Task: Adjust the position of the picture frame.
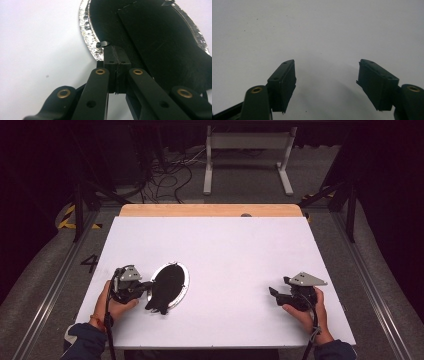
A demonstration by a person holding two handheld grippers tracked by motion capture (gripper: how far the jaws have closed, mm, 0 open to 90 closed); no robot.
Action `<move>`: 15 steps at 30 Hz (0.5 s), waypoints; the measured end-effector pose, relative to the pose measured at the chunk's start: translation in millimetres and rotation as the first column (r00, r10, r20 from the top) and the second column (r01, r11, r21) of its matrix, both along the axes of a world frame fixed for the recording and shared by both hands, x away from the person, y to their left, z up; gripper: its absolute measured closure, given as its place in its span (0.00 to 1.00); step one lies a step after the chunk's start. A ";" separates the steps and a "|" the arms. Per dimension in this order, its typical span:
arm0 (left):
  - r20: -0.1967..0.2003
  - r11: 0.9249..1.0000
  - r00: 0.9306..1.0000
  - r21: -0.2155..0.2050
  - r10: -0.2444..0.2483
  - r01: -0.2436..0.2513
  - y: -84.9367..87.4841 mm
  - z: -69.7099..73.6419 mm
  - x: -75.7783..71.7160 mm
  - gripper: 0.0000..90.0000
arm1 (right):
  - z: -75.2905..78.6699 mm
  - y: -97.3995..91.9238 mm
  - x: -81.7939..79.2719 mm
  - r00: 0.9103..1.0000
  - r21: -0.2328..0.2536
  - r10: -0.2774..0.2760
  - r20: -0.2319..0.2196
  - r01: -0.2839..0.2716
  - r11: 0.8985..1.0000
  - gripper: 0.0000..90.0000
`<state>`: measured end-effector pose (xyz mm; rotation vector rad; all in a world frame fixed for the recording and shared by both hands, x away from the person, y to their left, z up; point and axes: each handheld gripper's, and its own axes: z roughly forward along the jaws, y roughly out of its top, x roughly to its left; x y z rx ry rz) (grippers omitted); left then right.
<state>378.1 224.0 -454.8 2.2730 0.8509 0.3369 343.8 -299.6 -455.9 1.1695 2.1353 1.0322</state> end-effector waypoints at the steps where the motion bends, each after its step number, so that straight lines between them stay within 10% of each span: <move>1: 0.000 1.000 1.000 0.002 -0.008 0.008 -1.8 0.2 -0.6 1.00 | -0.2 0.2 0.2 1.000 -0.001 0.003 0.000 -0.003 1.000 0.34; 15: 0.008 0.992 0.993 0.017 -0.121 0.121 -39.0 2.0 -12.2 1.00 | -0.9 3.4 0.9 1.000 -0.025 0.022 -0.004 -0.022 0.999 0.32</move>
